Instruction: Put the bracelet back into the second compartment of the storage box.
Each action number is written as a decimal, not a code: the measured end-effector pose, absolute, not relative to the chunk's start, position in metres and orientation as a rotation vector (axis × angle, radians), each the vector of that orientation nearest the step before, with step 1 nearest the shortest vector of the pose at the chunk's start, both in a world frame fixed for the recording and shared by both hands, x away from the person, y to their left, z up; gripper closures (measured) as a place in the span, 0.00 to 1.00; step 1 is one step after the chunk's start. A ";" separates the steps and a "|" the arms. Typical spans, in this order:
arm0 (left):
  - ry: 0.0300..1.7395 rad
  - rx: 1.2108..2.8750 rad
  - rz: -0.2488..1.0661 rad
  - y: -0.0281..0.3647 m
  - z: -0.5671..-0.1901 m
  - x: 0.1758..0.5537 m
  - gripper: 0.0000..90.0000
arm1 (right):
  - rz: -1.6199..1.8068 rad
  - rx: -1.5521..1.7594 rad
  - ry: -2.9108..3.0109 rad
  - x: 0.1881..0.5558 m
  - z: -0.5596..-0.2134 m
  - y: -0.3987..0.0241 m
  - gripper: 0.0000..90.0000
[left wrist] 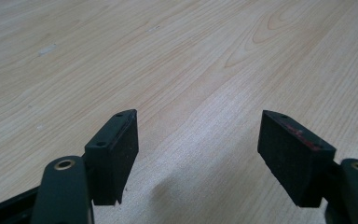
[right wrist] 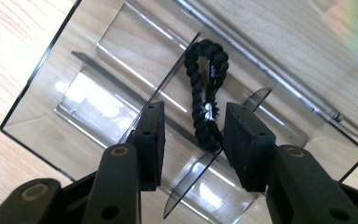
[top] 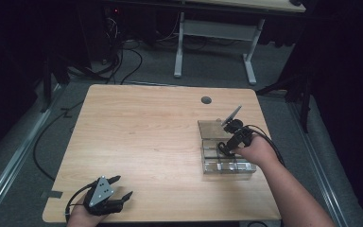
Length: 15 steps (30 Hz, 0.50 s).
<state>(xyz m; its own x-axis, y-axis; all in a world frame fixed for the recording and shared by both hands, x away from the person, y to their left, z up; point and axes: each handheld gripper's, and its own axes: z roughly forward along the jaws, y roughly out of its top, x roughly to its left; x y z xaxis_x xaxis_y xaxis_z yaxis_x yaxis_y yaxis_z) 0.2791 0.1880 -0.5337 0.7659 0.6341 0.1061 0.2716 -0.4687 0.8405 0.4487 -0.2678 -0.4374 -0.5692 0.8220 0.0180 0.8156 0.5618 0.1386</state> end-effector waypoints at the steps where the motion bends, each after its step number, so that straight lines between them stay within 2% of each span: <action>1: 0.676 2.068 0.515 0.188 -0.534 0.279 0.33 | 0.209 1.445 2.730 0.447 -0.437 -0.268 0.66; 15: 0.675 2.068 0.520 0.187 -0.534 0.279 0.33 | 0.284 1.478 2.715 0.413 -0.437 -0.275 0.64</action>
